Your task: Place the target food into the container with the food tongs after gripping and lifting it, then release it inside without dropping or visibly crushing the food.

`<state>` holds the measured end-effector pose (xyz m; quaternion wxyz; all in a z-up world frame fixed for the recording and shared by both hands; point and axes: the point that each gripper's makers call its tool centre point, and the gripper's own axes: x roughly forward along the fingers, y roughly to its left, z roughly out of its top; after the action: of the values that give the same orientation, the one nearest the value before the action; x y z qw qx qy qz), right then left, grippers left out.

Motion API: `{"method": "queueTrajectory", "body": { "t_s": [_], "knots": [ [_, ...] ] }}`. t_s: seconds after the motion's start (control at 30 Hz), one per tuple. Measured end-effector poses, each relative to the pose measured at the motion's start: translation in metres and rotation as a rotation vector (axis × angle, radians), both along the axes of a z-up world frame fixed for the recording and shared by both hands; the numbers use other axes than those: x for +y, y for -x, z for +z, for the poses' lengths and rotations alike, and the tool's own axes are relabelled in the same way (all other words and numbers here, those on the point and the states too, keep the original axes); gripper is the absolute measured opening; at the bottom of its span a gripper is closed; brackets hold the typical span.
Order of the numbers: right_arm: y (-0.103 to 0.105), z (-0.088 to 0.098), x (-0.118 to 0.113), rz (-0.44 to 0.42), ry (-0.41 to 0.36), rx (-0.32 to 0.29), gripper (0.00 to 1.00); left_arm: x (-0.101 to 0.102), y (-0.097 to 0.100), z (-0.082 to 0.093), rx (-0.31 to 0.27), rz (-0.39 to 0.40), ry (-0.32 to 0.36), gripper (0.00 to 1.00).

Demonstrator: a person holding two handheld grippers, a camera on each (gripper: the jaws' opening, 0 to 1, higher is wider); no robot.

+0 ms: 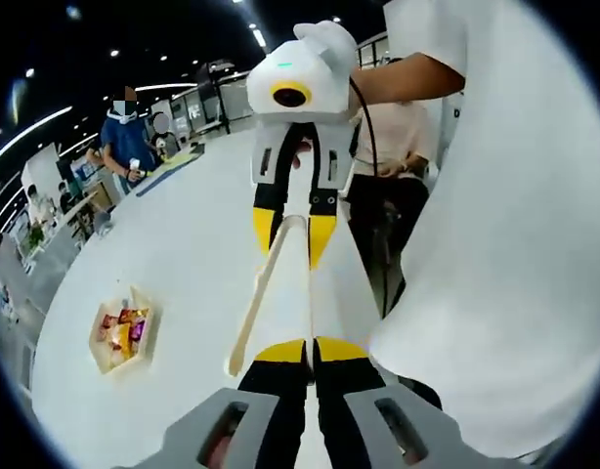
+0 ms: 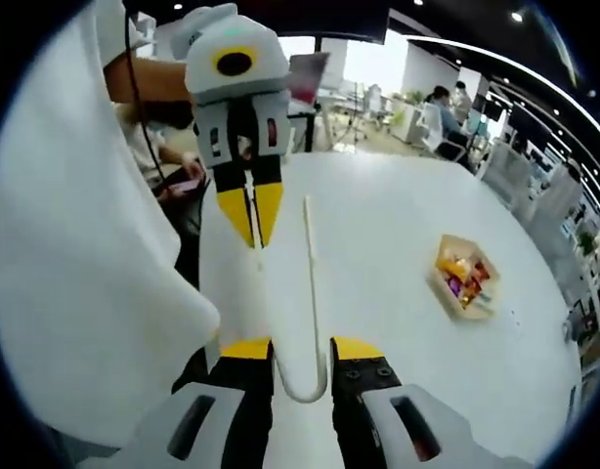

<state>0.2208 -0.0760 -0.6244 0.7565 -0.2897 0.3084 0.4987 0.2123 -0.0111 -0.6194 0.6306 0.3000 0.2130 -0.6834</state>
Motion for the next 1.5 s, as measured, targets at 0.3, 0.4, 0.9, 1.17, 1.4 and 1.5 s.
{"method": "queueTrajectory", "body": {
  "t_s": [0.3,0.4,0.9,1.17,1.4,1.5],
  "knots": [
    [0.005,-0.029,-0.005,0.046,0.087,0.010,0.16,-0.004,0.000,-0.036,0.024,0.061,-0.035,0.00],
    [0.001,-0.036,-0.006,0.044,0.086,0.003,0.15,-0.005,-0.006,-0.046,0.030,0.120,-0.031,0.02],
    [-0.004,-0.053,-0.003,0.086,0.104,0.043,0.15,0.008,-0.012,-0.066,0.022,0.169,-0.115,0.02],
    [-0.004,-0.056,-0.008,0.095,0.114,0.054,0.15,0.009,-0.011,-0.067,0.043,0.194,-0.131,0.01],
    [-0.004,-0.072,-0.012,0.090,0.140,0.077,0.15,0.007,-0.008,-0.073,0.029,0.185,-0.146,0.00],
    [-0.005,-0.085,-0.011,0.102,0.163,0.085,0.15,0.007,-0.007,-0.084,0.036,0.188,-0.176,0.00]
  ]
}}
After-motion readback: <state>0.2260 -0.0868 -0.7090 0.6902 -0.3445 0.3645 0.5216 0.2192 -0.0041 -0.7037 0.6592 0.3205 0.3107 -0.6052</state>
